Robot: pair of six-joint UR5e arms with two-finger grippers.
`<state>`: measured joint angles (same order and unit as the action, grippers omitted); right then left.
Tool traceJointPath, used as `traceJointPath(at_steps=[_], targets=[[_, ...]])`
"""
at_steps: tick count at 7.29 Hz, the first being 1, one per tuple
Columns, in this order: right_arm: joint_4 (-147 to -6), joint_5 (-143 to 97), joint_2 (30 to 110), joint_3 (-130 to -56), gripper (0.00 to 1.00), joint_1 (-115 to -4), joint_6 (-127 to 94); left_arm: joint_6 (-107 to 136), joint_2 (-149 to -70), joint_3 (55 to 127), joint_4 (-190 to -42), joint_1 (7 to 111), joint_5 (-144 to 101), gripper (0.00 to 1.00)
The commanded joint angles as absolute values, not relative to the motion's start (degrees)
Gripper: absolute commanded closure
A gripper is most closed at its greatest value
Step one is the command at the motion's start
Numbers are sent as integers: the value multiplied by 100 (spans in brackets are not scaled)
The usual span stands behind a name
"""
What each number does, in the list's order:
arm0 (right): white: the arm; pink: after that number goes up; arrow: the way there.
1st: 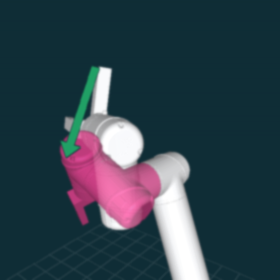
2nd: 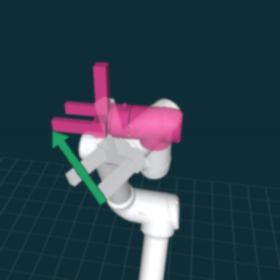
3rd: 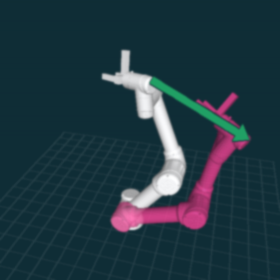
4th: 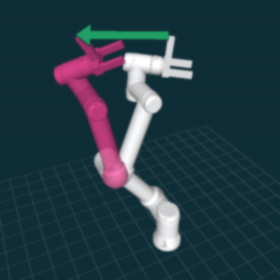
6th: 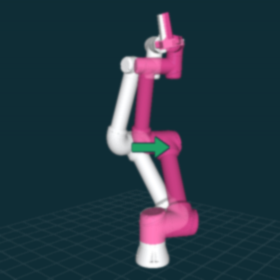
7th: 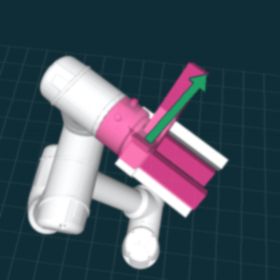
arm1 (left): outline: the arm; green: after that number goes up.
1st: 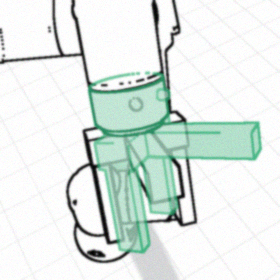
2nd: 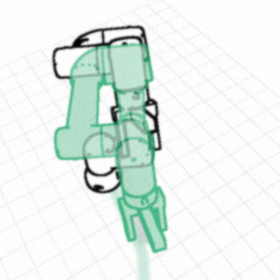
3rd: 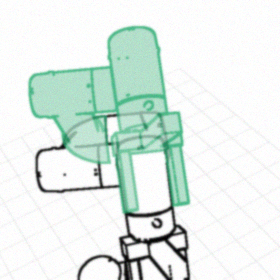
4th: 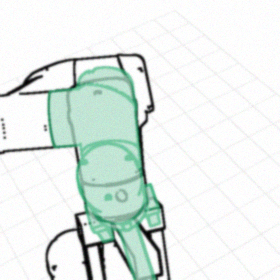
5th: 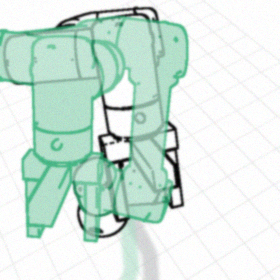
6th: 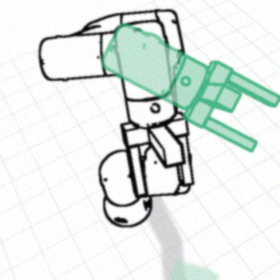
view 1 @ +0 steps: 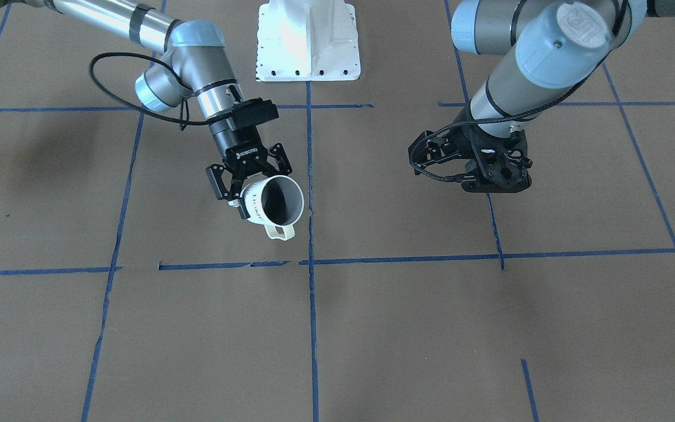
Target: Left arm hands cup to right arm to dump lemon
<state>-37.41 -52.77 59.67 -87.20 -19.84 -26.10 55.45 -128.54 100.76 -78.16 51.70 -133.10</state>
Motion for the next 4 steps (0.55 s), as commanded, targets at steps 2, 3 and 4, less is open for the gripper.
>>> traceJointPath(at_steps=[2, 3, 4], targets=[[-3744, -4634, 5477, -8420, 70, -1680, -3206, 6633, -13534, 9643, -7866, 5159, -13658, 11], [-3744, -4432, 5415, -8411, 69, -1574, -3260, 6871, -13579, 9607, -7945, 5133, -13658, 17], [-3744, -4282, 5362, -8411, 67, -1495, -3269, 7134, -13605, 9502, -8172, 5063, -13658, 23]])
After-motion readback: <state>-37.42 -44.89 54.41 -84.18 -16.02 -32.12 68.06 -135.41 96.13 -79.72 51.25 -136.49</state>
